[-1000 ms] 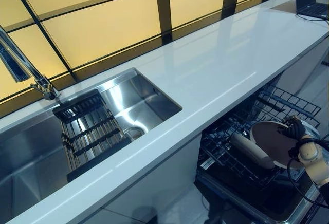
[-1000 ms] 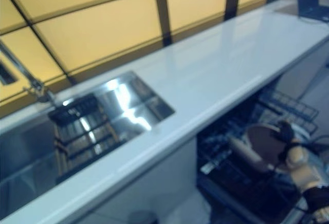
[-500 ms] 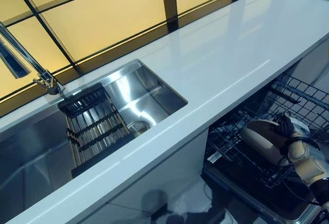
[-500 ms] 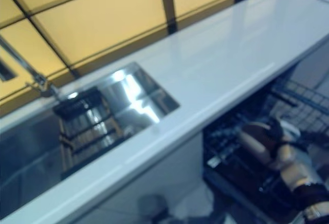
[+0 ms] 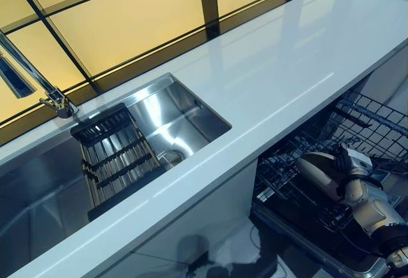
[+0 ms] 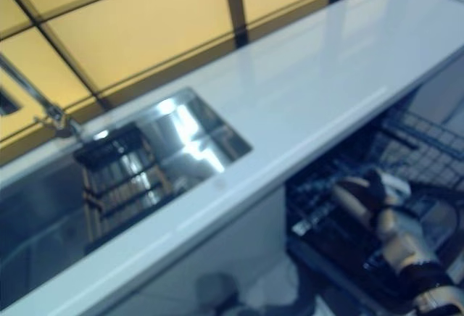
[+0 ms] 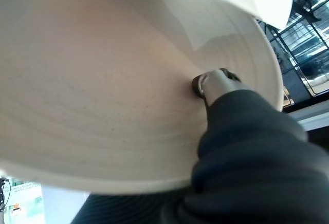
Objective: Take plates into dishwasher
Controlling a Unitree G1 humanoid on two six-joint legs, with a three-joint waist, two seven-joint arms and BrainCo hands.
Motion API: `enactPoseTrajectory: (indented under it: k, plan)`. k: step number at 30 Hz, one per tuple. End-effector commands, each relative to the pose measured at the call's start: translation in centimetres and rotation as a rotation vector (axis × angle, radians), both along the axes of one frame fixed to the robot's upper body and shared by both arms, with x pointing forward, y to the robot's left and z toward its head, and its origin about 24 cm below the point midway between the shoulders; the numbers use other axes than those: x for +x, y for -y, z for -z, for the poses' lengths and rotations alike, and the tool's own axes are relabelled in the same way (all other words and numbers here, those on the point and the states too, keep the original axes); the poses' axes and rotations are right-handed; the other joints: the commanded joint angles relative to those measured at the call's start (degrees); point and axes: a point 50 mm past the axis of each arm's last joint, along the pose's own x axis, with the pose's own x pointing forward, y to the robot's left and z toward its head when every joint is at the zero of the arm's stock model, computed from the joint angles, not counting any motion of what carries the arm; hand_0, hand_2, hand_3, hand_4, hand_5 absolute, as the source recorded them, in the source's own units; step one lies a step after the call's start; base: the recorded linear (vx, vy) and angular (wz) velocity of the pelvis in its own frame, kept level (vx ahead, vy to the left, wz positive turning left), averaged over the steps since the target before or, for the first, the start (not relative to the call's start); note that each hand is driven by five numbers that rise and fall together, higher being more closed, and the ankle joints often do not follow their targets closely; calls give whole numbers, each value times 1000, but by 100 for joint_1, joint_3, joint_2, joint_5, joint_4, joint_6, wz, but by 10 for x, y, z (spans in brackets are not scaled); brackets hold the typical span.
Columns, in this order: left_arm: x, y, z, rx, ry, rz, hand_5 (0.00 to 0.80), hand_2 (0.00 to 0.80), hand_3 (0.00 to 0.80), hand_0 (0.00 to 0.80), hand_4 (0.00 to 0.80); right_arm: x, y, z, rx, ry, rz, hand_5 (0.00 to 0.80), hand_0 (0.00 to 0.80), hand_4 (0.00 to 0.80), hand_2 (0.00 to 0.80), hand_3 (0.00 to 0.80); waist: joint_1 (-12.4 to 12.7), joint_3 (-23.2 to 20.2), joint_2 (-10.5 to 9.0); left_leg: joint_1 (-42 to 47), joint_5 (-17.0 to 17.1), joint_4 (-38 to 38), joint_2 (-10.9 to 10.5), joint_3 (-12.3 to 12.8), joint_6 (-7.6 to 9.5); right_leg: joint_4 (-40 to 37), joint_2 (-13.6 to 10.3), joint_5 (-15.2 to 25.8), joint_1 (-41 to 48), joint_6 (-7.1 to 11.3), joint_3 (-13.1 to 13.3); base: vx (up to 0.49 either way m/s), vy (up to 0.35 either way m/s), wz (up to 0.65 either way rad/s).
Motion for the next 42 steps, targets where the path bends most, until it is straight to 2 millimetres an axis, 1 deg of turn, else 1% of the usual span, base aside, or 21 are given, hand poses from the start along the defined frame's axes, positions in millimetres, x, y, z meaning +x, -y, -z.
enactPoseTrajectory:
  k: [1,8,12,14,16,18,19,23,25,26,27,29,32,38,39,42]
  plan:
    - [6,1,-1,7,-3,37,0,0,0,0,0,9,-16,-10,-10,14,-73,0,0,0,0,0,151,-61,-230,31,-361,-17,-204,39,20,381,24,-301,-159,136,55,0,0,0]
    - [5,-4,-1,26,-6,33,0,0,0,0,0,5,-9,-15,19,42,-47,0,0,0,0,0,130,-88,-356,81,-387,-17,-174,59,34,376,51,-289,-120,144,65,0,0,0]
    - [5,-7,-1,40,-6,32,0,0,0,0,0,2,-3,-26,33,75,-20,0,0,0,0,0,108,-119,-455,126,-409,-17,-149,69,37,362,80,-283,-79,153,90,0,0,0]
    - [4,-10,-2,55,-10,35,0,0,0,0,0,0,0,-36,49,100,-4,0,0,0,0,0,96,-164,-562,177,-432,-17,-121,82,43,336,104,-274,-21,164,101,30,-34,0]
    - [3,-12,-2,62,-13,38,0,0,0,0,0,-1,3,-41,64,122,14,0,0,0,0,0,95,-196,-626,208,-445,-17,-110,80,48,326,122,-272,12,168,111,17,-17,-1]
    - [2,-14,-2,72,-20,38,0,0,0,0,0,-2,6,-51,80,138,27,0,0,0,0,0,87,-239,-712,255,-464,-17,-82,92,51,303,147,-274,65,168,126,16,-12,-1]
    - [2,-14,-2,72,-20,38,0,0,0,0,0,-2,6,-51,80,138,27,0,0,0,0,0,87,-239,-712,255,-464,-17,-82,92,51,303,147,-274,65,168,126,0,0,0]
    - [0,-16,-1,83,-31,32,0,0,0,0,0,-5,14,-67,96,171,51,0,0,0,0,0,70,-320,-838,337,-488,-17,-41,112,60,256,190,-278,166,167,142,36,-11,-3]
    - [-1,-19,-1,92,-39,29,0,0,0,0,0,-7,20,-83,101,207,67,0,0,0,0,0,74,-374,-921,378,-500,-17,-23,120,59,239,212,-280,213,175,161,37,-5,-6]
    - [-1,-19,-1,93,-40,29,0,0,0,0,0,-8,20,-85,99,212,69,0,0,0,0,0,75,-383,-933,384,-502,-17,-21,123,60,236,213,-280,220,176,163,39,-6,-4]
    - [-2,-20,0,98,-48,26,0,0,0,0,0,-9,22,-92,96,225,77,0,0,0,0,0,72,-433,-991,414,-512,-17,-11,132,64,224,223,-279,251,183,168,33,-5,-7]
    - [-2,-21,0,99,-50,25,0,0,0,0,0,-10,23,-94,97,228,79,0,0,0,0,0,74,-444,-1005,424,-516,-17,-9,133,67,216,226,-279,264,183,171,27,-5,-8]
    - [-4,-24,1,106,-64,24,0,0,0,0,0,-15,30,-107,96,256,106,0,0,0,0,0,67,-556,-1111,492,-548,-17,6,143,85,177,256,-293,341,179,197,52,-5,-4]
    - [-9,-27,2,118,-89,14,0,0,0,0,0,-23,44,-116,105,259,158,0,0,0,0,0,62,-700,-1230,585,-592,-17,35,182,92,128,277,-304,446,188,228,32,0,-2]
    - [-12,-28,3,120,-96,7,0,0,0,0,0,-26,49,-118,114,250,176,0,0,0,0,0,58,-745,-1264,604,-597,-17,40,188,93,121,283,-305,467,190,245,35,-5,0]
    - [-16,-31,4,136,-121,-1,0,0,0,0,0,-34,62,-114,120,219,215,0,0,0,0,0,45,-817,-1324,653,-619,-17,51,208,111,103,290,-307,512,196,274,26,-10,-1]
